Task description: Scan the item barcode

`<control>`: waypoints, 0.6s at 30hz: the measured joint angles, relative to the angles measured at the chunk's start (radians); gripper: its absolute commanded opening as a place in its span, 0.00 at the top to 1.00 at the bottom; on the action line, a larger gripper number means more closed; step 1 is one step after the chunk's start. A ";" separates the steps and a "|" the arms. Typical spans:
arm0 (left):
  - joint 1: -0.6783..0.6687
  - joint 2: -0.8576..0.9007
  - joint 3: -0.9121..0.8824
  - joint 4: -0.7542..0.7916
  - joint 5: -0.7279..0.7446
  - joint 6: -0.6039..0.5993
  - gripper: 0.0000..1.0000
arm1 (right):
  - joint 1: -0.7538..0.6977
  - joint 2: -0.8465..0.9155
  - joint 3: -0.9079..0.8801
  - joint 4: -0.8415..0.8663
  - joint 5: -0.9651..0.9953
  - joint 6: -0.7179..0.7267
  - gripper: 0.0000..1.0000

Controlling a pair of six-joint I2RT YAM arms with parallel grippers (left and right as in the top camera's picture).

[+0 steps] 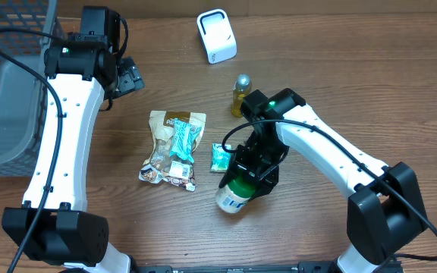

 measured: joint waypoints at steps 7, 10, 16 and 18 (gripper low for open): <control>0.000 0.000 0.000 0.000 0.000 0.000 0.00 | 0.000 0.000 0.000 0.023 0.258 -0.004 0.96; 0.000 0.000 0.000 0.000 0.000 0.000 0.00 | 0.000 0.000 0.000 0.036 0.366 -0.004 0.96; 0.000 0.000 0.000 0.000 0.000 0.000 0.00 | 0.000 0.000 0.000 0.059 0.504 -0.004 0.96; 0.000 0.000 0.000 0.000 0.000 0.000 0.00 | 0.000 0.000 0.000 0.073 0.525 -0.005 0.96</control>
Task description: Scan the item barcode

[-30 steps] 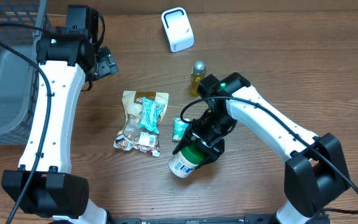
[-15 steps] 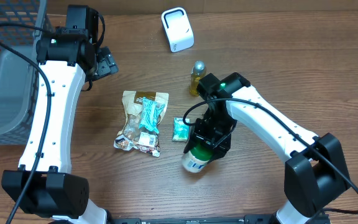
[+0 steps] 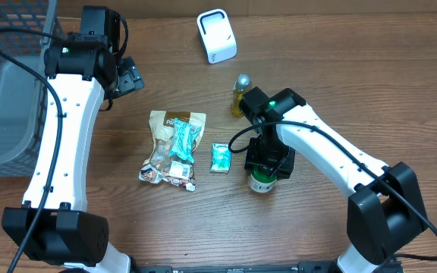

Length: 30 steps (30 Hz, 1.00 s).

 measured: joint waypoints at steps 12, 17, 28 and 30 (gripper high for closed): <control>0.000 0.000 0.000 0.000 0.000 0.000 0.01 | -0.003 0.000 0.003 0.005 0.046 -0.027 0.97; 0.000 0.000 0.000 0.000 0.000 0.000 0.00 | -0.067 0.011 0.121 -0.124 0.056 -0.112 0.97; 0.000 0.000 0.000 0.000 0.000 0.000 0.00 | -0.261 0.012 0.679 -0.133 0.074 -0.330 0.96; 0.000 0.000 0.000 0.000 0.000 0.000 0.00 | -0.273 0.011 0.727 -0.021 0.075 -0.367 0.96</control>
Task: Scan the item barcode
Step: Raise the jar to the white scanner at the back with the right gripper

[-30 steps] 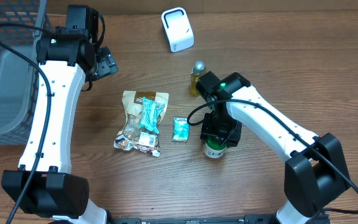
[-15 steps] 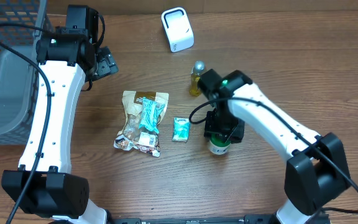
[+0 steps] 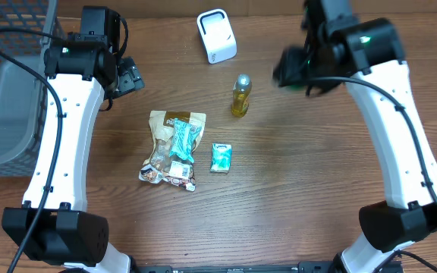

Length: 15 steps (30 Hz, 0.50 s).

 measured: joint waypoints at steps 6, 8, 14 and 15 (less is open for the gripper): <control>0.000 0.000 0.000 0.000 0.000 0.000 0.00 | 0.000 0.007 0.019 0.380 -0.001 -0.134 0.96; 0.000 0.000 0.000 0.000 0.000 0.000 0.00 | 0.002 0.025 0.019 0.463 -0.001 -0.169 0.96; 0.000 0.000 0.000 0.000 0.000 0.000 0.00 | 0.008 0.170 0.019 0.667 -0.002 -0.219 0.96; 0.000 0.000 0.000 0.000 0.000 0.000 0.00 | 0.008 0.205 0.018 0.701 -0.002 -0.223 0.96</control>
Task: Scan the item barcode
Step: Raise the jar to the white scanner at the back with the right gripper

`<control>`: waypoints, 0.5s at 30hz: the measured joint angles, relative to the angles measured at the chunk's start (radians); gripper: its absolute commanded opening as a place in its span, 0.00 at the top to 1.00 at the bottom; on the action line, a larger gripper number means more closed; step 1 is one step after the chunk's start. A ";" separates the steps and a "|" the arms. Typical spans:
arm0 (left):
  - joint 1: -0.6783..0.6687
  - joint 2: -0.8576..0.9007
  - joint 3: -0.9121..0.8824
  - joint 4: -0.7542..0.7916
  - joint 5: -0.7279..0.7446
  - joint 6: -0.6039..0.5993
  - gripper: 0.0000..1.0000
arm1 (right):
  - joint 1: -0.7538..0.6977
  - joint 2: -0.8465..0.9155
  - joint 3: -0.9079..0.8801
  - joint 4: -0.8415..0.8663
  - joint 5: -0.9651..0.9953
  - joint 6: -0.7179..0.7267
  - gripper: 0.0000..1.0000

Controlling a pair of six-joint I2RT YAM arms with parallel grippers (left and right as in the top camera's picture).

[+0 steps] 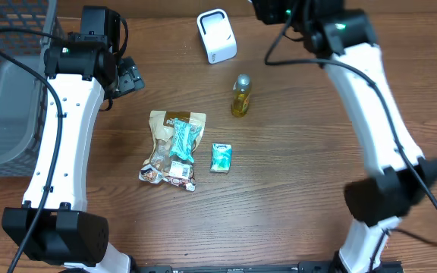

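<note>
The white barcode scanner [216,36] stands at the back of the table. My right arm reaches to the frame's top edge, and its gripper [266,9] sits just right of the scanner, dark and partly cut off. Whether anything is between its fingers does not show. The green-and-white can is not visible on the table. My left gripper [130,78] hangs at the far left of the table, away from the items, its fingers too dark to read.
A small yellow bottle [240,96] stands mid-table below the scanner. A snack bag [174,148] and a teal packet [220,157] lie in the middle. A grey wire basket [6,98] is at the left edge.
My right gripper has moved from the upper right of the table to the top edge, close beside the scanner. The left arm and the table items are unchanged.
My right gripper was shut on a green-and-white can lying right of the teal packet. Then it held the can upright there. Later the gripper was at the upper right with the can gone from the table, and now it is by the scanner.
</note>
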 measured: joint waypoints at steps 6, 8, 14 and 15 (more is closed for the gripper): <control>0.000 0.000 0.000 0.000 0.000 0.000 0.00 | 0.000 0.193 -0.006 0.229 -0.037 -0.037 0.96; 0.000 0.000 0.000 0.000 0.000 0.000 0.00 | 0.000 0.243 -0.006 0.292 -0.071 -0.080 0.96; 0.000 0.000 0.000 0.000 0.000 0.000 0.00 | 0.010 0.330 -0.007 0.384 -0.116 -0.334 0.96; 0.000 0.000 0.000 0.000 0.000 0.000 0.00 | 0.013 0.338 -0.007 0.392 -0.115 -0.377 0.96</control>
